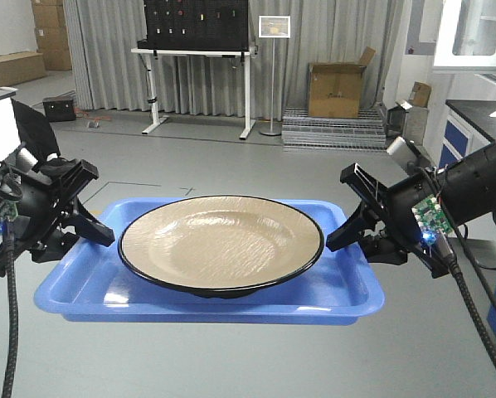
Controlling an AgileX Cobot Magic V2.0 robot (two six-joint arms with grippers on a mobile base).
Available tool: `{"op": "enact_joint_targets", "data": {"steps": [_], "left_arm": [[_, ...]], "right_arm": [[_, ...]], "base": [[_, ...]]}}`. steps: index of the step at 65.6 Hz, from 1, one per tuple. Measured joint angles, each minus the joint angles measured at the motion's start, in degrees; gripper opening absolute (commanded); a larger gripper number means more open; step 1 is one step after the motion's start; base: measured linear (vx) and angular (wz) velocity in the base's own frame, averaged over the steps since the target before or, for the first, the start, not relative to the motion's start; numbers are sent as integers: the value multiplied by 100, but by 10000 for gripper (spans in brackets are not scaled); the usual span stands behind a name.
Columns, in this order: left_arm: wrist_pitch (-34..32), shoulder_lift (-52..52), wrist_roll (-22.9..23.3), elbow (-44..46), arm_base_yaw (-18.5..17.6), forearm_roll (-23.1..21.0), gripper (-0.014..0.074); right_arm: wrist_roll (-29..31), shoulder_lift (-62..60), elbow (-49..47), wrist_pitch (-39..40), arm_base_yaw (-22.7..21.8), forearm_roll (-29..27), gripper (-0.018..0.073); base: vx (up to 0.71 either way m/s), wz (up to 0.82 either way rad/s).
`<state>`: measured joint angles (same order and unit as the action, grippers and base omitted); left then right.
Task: Place disk in tray to left cabinet
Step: 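Hold the tray level with both grippers while driving to the cabinet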
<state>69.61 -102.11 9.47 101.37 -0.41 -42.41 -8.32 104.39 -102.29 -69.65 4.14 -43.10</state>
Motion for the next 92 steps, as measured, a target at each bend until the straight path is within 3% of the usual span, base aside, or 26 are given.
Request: {"op": "enact_joint_targets", "data": {"steps": [92], "left_arm": [[0,0,0,0,0,7,-1]], "right_arm": [[-35,0,-5,-108,0,10,-5]], "base": [[63,-3]]}}
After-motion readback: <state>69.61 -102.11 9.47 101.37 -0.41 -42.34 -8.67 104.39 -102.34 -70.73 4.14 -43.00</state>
